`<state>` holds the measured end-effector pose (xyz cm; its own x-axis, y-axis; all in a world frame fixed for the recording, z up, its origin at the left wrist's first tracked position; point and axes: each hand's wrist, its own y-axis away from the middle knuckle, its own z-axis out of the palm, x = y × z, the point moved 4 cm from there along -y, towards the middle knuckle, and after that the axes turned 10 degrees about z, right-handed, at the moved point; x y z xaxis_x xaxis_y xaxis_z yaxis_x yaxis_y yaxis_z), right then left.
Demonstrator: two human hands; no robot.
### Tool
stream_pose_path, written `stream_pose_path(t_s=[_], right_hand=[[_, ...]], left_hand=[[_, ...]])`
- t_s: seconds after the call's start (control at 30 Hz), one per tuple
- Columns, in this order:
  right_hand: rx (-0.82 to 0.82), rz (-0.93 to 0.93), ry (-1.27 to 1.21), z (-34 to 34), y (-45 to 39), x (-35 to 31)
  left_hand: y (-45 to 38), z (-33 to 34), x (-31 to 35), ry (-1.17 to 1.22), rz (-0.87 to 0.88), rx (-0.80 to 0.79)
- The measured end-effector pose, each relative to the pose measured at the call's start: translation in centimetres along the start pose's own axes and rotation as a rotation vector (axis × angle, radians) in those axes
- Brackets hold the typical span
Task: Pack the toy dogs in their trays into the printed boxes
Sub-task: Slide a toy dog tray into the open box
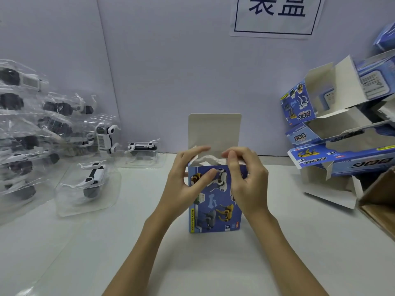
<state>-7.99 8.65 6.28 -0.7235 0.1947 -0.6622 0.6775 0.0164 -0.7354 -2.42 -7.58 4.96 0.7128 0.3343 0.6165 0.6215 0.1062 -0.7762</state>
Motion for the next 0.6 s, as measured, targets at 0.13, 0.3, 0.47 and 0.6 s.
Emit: stream_pose_path(t_s=[0.13,0.3,0.47,0.6], right_hand=[[-0.056,0.105,-0.137,0.0,0.5,0.3],[0.015,0.1,-0.099,-0.1,0.3,-0.1],[-0.013,0.34,-0.499,0.0,0.2,0.6],[-0.042,0.5,-0.612,0.3,-0.1,1.2]], left_hand=[[0.2,-0.1,0.0,0.044,-0.047,0.061],[-0.2,-0.4,0.5,-0.001,0.006,0.056],[-0.5,0.0,0.8,0.017,0.039,0.107],[-0.5,0.1,0.4,0.144,-0.06,0.165]])
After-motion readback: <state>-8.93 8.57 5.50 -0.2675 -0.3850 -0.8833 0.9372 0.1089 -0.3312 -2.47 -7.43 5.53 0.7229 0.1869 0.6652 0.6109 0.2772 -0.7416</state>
